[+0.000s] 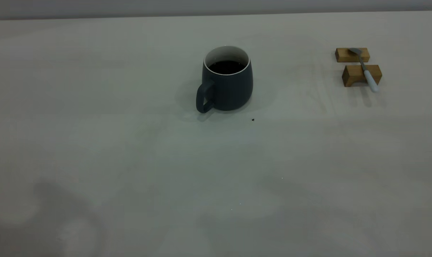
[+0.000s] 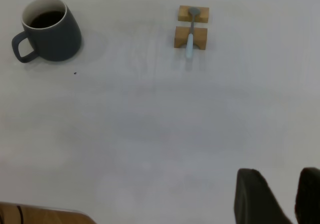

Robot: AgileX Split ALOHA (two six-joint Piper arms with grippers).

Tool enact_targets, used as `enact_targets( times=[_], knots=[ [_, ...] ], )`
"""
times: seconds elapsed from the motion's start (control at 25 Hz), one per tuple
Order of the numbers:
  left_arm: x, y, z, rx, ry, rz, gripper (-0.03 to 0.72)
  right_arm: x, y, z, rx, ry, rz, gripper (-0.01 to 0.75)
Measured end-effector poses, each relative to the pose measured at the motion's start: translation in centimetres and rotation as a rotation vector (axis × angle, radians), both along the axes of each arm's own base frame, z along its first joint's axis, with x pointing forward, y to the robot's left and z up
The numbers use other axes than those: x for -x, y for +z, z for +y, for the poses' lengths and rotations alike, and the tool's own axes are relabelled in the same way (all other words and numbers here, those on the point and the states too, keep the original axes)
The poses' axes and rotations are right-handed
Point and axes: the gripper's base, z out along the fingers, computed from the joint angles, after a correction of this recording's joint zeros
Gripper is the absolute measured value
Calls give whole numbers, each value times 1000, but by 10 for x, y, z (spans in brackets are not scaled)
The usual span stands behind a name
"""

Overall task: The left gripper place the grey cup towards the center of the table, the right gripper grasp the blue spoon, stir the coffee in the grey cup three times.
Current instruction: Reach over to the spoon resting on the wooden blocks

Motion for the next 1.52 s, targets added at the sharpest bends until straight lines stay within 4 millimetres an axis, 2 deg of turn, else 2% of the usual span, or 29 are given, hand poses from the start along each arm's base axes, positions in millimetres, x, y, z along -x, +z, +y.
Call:
enact_targets(
  times=[0.2, 0.32, 0.44, 0.72, 0.96, 1.28, 1.52],
  knots=[
    [43, -28, 47, 21, 217, -21, 288, 0, 0, 0, 0, 0, 0, 241],
    [67, -39, 63, 39, 305, -97, 287, 0, 0, 0, 0, 0, 0, 241],
    [86, -48, 70, 62, 363, -204, 287, 0, 0, 0, 0, 0, 0, 241],
    [122, -45, 76, 104, 451, -439, 287, 0, 0, 0, 0, 0, 0, 241],
    [143, -49, 76, 129, 453, -554, 287, 0, 0, 0, 0, 0, 0, 241],
    [159, -51, 76, 151, 448, -654, 287, 0, 0, 0, 0, 0, 0, 241],
    [160, -51, 76, 151, 447, -657, 287, 0, 0, 0, 0, 0, 0, 241]
  ],
)
